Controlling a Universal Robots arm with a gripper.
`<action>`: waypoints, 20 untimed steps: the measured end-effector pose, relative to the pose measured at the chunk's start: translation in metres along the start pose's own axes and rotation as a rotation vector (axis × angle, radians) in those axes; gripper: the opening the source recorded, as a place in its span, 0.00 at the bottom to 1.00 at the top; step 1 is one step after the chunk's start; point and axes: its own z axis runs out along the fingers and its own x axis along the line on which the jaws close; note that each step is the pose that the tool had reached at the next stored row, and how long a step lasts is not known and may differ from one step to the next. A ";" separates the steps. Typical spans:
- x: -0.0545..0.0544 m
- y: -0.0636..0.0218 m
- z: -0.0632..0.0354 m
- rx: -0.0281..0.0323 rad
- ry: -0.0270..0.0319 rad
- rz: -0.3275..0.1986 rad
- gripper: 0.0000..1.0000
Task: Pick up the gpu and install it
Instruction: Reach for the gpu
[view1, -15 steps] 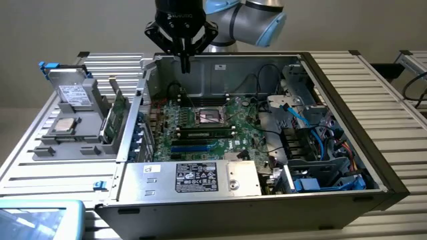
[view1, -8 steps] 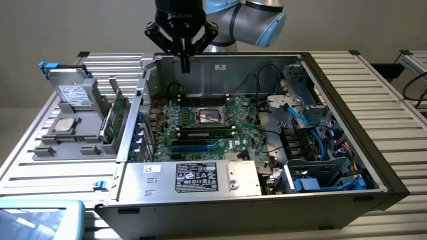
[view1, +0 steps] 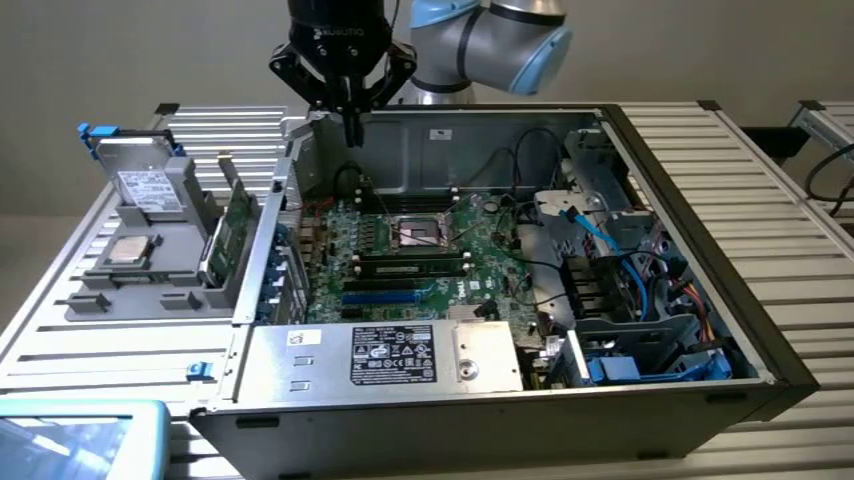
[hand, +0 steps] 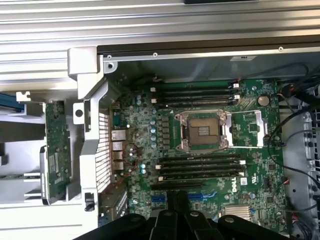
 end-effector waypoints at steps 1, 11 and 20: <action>0.004 -0.0003 0.0000 0.0000 0.0000 0.000 0.12; 0.047 -0.0033 -0.0004 0.0001 0.0010 0.000 0.12; 0.088 -0.0063 -0.0001 0.0001 0.0017 0.000 0.12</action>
